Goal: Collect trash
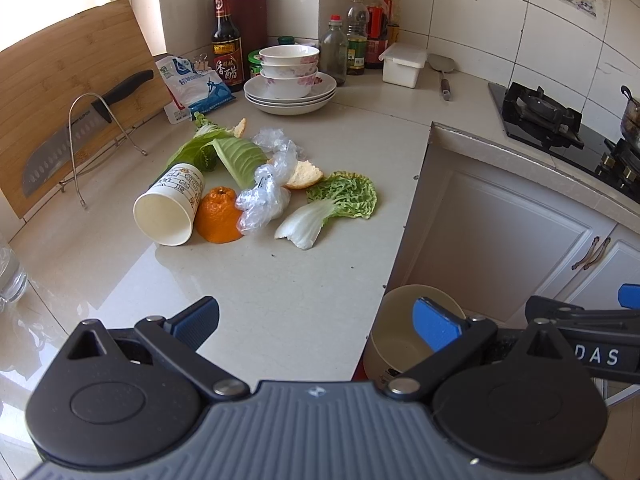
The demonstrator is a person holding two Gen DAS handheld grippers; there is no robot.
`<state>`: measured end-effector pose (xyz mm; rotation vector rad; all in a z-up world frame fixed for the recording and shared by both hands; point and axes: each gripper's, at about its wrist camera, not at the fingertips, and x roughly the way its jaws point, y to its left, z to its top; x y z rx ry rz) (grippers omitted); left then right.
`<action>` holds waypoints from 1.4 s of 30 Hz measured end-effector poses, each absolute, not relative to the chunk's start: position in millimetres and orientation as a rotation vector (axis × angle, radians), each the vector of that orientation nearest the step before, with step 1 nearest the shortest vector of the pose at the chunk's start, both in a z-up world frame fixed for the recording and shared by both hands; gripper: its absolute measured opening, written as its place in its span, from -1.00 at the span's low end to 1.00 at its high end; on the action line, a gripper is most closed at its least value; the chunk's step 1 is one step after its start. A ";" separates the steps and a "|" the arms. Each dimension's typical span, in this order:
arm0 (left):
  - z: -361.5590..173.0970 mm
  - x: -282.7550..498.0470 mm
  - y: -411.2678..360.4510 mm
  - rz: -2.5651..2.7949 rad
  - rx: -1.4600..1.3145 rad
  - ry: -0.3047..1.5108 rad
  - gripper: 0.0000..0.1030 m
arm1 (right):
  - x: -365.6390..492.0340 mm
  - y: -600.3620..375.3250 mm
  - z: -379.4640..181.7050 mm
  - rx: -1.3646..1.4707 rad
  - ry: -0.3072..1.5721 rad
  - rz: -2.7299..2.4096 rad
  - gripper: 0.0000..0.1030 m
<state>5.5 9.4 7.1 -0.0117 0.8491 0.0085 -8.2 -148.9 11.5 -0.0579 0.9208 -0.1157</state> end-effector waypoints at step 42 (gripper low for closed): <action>10.8 6.7 2.4 0.037 -0.075 0.826 0.99 | 4.2 -163.0 20.2 -0.072 0.881 -0.020 1.00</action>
